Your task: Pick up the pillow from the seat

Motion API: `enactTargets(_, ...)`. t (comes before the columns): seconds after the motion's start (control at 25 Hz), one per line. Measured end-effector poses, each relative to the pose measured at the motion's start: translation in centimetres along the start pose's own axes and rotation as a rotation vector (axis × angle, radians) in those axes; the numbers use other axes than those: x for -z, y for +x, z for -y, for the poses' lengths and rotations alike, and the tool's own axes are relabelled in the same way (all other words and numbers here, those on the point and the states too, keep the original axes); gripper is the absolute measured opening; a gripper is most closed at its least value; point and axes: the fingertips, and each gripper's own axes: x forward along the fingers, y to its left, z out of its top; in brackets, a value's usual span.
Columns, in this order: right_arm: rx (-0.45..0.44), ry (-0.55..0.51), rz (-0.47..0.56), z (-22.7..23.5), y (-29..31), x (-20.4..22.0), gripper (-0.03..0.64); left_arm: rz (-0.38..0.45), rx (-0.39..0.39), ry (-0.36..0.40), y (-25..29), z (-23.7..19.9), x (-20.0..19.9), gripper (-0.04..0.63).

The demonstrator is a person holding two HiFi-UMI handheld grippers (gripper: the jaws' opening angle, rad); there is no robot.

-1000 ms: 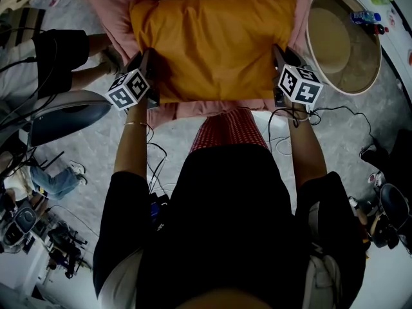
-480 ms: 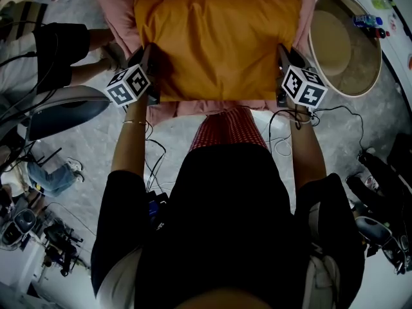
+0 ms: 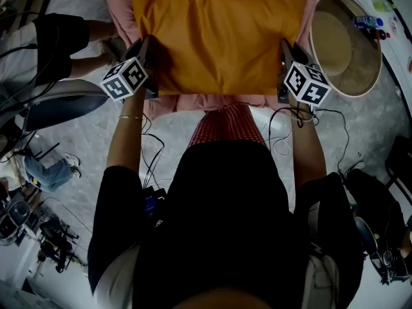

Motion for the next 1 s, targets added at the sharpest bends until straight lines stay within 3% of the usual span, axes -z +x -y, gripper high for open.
enactTargets(0.6,-0.040,-0.008,0.069,-1.7,-4.2,-2.9,0.089,0.029,0.025,0.011,-4.7,2.5,-2.7,0.035)
enactTargets(1.0,-0.043,-0.014,0.065,-2.1,-4.7,-3.0,0.089,-0.018,0.045,-0.006,-5.7,2.4,-2.1,0.034)
